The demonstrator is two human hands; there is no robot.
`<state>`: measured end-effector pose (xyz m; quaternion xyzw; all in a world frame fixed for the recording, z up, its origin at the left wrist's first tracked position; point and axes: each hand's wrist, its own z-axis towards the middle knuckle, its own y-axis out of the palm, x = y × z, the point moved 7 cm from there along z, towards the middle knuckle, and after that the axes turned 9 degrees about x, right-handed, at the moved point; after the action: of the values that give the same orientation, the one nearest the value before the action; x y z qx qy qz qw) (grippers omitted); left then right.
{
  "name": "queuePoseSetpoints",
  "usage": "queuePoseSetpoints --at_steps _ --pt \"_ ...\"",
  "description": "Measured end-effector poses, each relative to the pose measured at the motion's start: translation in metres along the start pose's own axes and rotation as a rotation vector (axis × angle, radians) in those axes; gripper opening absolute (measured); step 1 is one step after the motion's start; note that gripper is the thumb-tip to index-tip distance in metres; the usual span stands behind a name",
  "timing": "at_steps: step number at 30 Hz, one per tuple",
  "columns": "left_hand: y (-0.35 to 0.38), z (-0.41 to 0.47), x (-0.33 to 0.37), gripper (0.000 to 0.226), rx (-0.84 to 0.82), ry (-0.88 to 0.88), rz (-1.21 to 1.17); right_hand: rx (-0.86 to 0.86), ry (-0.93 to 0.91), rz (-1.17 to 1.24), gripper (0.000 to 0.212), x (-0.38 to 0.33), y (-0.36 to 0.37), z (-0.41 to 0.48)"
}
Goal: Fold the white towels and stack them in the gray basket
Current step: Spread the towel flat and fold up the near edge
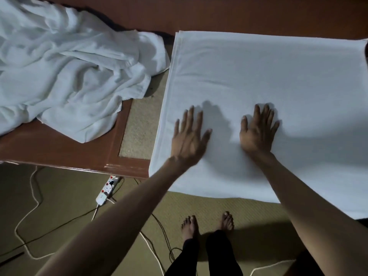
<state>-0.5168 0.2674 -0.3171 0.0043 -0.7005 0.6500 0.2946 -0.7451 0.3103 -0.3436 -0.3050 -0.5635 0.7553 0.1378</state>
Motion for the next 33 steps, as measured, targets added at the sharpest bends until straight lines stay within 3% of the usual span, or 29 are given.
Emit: queuePoseSetpoints --at_steps 5,8,12,16,19,22,26,33 --pt "0.009 -0.061 -0.016 0.063 -0.088 0.131 0.074 -0.020 -0.062 -0.027 0.063 0.003 -0.004 -0.023" --pt "-0.009 -0.064 -0.062 0.062 -0.077 0.077 0.208 -0.032 -0.112 -0.009 0.062 0.004 -0.003 -0.029" --pt "-0.032 -0.058 -0.083 0.062 0.030 -0.094 0.175 0.001 -0.149 0.007 0.062 0.005 -0.010 -0.044" --pt "-0.021 -0.044 -0.013 0.060 0.105 -0.132 -0.010 0.039 -0.200 0.027 0.060 0.005 -0.016 -0.067" --pt "0.007 -0.036 0.058 0.056 0.141 -0.050 -0.230 -0.062 -0.254 0.061 0.061 0.017 -0.021 -0.075" --pt "0.044 -0.040 0.094 0.058 0.115 -0.008 -0.224 -0.047 -0.301 0.066 0.058 0.050 -0.036 -0.079" --pt "0.070 -0.044 0.101 0.063 0.069 0.042 0.153 -0.068 -0.362 0.007 0.057 0.112 -0.058 -0.074" --pt "0.071 -0.043 0.105 0.060 0.103 0.038 0.236 -0.071 -0.229 -0.074 0.063 0.258 -0.108 -0.066"
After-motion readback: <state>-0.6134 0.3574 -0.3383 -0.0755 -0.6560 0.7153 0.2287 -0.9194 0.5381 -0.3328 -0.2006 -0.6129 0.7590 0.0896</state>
